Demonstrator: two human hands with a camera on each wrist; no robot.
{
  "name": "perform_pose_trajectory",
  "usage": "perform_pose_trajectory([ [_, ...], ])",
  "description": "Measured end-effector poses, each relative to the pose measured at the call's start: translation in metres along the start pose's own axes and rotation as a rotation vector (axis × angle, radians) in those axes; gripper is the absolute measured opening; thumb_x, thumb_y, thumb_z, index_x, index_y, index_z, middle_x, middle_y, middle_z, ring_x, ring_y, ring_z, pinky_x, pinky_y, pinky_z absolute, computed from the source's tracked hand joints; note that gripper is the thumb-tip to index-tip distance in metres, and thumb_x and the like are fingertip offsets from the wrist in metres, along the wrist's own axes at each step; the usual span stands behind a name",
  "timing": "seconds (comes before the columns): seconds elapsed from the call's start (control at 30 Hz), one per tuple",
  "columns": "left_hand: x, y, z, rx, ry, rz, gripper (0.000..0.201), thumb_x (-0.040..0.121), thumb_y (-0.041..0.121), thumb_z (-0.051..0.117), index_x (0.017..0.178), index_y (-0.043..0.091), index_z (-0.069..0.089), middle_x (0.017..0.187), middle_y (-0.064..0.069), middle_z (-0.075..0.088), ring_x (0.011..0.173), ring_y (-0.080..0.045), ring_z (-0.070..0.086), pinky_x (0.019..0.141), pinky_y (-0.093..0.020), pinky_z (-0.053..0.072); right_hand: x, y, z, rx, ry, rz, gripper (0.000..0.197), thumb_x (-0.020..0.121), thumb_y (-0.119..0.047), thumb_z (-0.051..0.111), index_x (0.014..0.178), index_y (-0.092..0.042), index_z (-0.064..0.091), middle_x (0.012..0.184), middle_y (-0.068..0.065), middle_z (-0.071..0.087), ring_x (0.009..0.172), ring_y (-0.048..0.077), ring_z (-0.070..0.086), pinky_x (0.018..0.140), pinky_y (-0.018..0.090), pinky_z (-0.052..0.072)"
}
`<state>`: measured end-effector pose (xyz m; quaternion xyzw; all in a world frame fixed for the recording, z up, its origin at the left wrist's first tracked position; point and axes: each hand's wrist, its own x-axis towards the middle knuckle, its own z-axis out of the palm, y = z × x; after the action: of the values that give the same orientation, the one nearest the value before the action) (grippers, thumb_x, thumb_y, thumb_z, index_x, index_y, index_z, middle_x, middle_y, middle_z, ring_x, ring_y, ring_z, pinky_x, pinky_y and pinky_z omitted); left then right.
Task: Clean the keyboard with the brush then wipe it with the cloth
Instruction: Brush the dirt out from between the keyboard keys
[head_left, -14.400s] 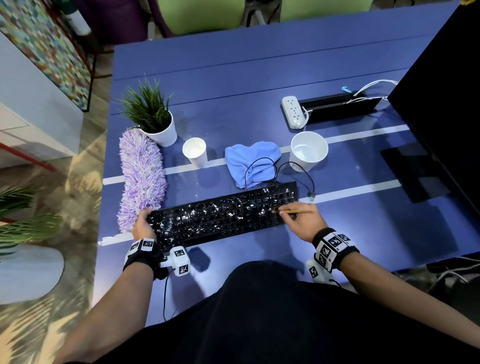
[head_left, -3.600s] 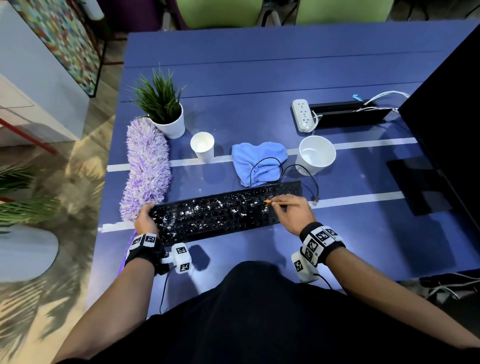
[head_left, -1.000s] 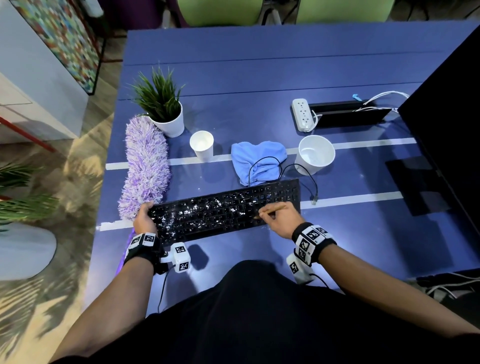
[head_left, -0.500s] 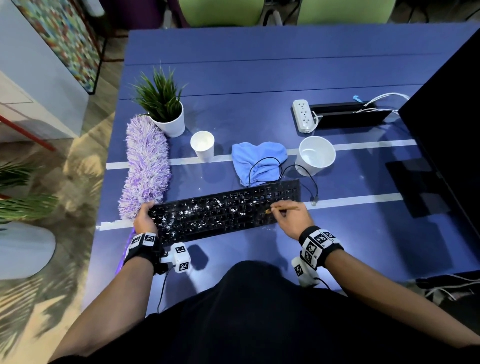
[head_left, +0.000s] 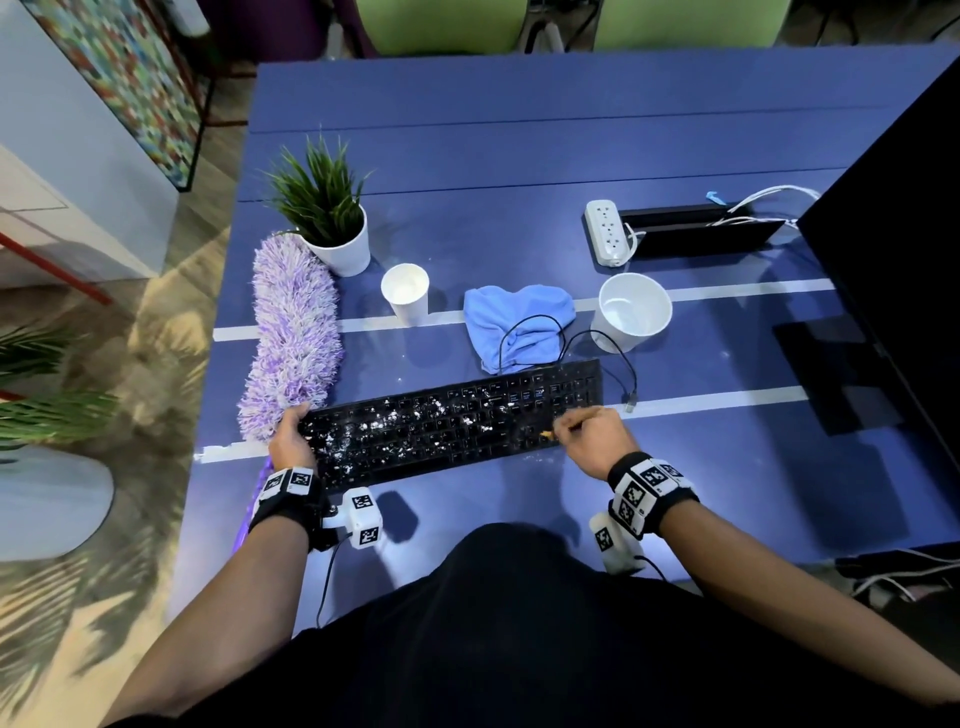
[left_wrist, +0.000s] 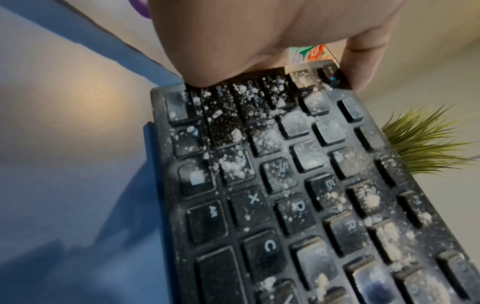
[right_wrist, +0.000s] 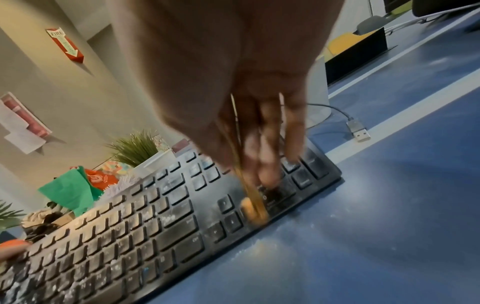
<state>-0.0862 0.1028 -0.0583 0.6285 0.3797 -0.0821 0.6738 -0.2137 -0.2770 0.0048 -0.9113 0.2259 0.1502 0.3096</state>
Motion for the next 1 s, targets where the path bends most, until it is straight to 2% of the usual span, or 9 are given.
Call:
perform_pose_trajectory([
  [0.1, -0.021, 0.010, 0.005, -0.007, 0.050, -0.005, 0.029, 0.069, 0.048, 0.069, 0.078, 0.021, 0.072, 0.093, -0.005, 0.066, 0.086, -0.024, 0.063, 0.079, -0.033, 0.052, -0.001, -0.002, 0.001, 0.015, -0.088, 0.008, 0.023, 0.085, -0.032, 0.052, 0.076, -0.025, 0.071, 0.085, -0.004, 0.073, 0.086, 0.016, 0.068, 0.085, 0.031, 0.055],
  [0.2, -0.023, 0.008, 0.007, -0.073, 0.090, -0.043, 0.031, 0.061, 0.050, 0.073, 0.070, 0.020, 0.072, 0.086, -0.005, 0.067, 0.077, -0.022, 0.061, 0.078, -0.036, 0.053, -0.001, -0.017, -0.004, 0.145, 0.048, -0.084, 0.023, 0.090, -0.033, 0.056, 0.089, -0.020, 0.074, 0.091, -0.003, 0.074, 0.091, 0.016, 0.067, 0.094, 0.034, 0.050],
  [0.3, -0.017, 0.005, 0.006, -0.137, 0.080, -0.052, 0.032, 0.045, 0.053, 0.074, 0.059, 0.024, 0.074, 0.081, -0.004, 0.066, 0.078, -0.023, 0.060, 0.079, -0.040, 0.053, -0.002, -0.037, -0.011, 0.258, 0.122, -0.201, 0.020, 0.090, -0.026, 0.058, 0.092, -0.015, 0.075, 0.089, -0.005, 0.074, 0.083, 0.008, 0.069, 0.086, 0.027, 0.054],
  [0.4, -0.002, -0.001, 0.002, -0.102, 0.061, -0.025, 0.032, 0.045, 0.057, 0.075, 0.065, 0.032, 0.077, 0.088, -0.005, 0.068, 0.082, -0.024, 0.061, 0.092, -0.050, 0.055, -0.005, -0.049, -0.011, 0.257, 0.156, -0.344, 0.014, 0.089, -0.021, 0.060, 0.095, -0.019, 0.073, 0.085, -0.006, 0.073, 0.073, -0.004, 0.063, 0.072, 0.004, 0.044],
  [0.5, -0.001, 0.001, 0.001, -0.095, 0.040, -0.027, 0.030, 0.046, 0.055, 0.074, 0.067, 0.033, 0.078, 0.089, -0.006, 0.069, 0.082, -0.024, 0.062, 0.092, -0.050, 0.055, -0.005, -0.058, -0.005, 0.245, 0.248, -0.439, 0.014, 0.088, -0.015, 0.061, 0.097, -0.015, 0.072, 0.082, -0.007, 0.069, 0.068, -0.014, 0.057, 0.067, -0.002, 0.037],
  [0.57, -0.001, 0.002, 0.002, -0.082, 0.022, -0.024, 0.032, 0.047, 0.056, 0.074, 0.071, 0.035, 0.078, 0.090, -0.007, 0.070, 0.084, -0.025, 0.063, 0.094, -0.050, 0.055, -0.002, -0.058, 0.001, 0.237, 0.255, -0.453, 0.014, 0.089, -0.015, 0.062, 0.096, -0.012, 0.073, 0.087, -0.002, 0.072, 0.073, -0.007, 0.062, 0.073, 0.007, 0.046],
  [0.67, 0.011, -0.004, -0.004, -0.080, 0.014, -0.039, 0.036, 0.047, 0.056, 0.076, 0.075, 0.033, 0.079, 0.090, -0.006, 0.071, 0.087, -0.027, 0.066, 0.095, -0.054, 0.053, 0.001, -0.047, 0.012, 0.016, 0.036, -0.349, 0.021, 0.091, -0.027, 0.054, 0.091, -0.017, 0.073, 0.087, 0.003, 0.074, 0.080, 0.019, 0.068, 0.078, 0.026, 0.054],
  [0.83, -0.002, 0.003, 0.001, -0.059, 0.001, -0.026, 0.043, 0.054, 0.058, 0.077, 0.085, 0.028, 0.079, 0.094, -0.003, 0.069, 0.093, -0.025, 0.064, 0.101, -0.042, 0.050, -0.003, -0.046, 0.013, 0.170, 0.130, -0.317, 0.018, 0.091, -0.023, 0.058, 0.095, -0.014, 0.073, 0.092, -0.002, 0.072, 0.080, 0.009, 0.065, 0.076, 0.005, 0.044],
  [1.0, 0.011, -0.006, -0.003, -0.093, 0.022, -0.039, 0.033, 0.050, 0.053, 0.075, 0.076, 0.032, 0.078, 0.088, -0.003, 0.070, 0.090, -0.026, 0.064, 0.099, -0.050, 0.052, -0.001, -0.039, 0.011, 0.041, 0.016, -0.264, 0.019, 0.092, -0.027, 0.052, 0.085, -0.024, 0.069, 0.083, -0.006, 0.070, 0.076, 0.011, 0.066, 0.071, 0.012, 0.044],
])
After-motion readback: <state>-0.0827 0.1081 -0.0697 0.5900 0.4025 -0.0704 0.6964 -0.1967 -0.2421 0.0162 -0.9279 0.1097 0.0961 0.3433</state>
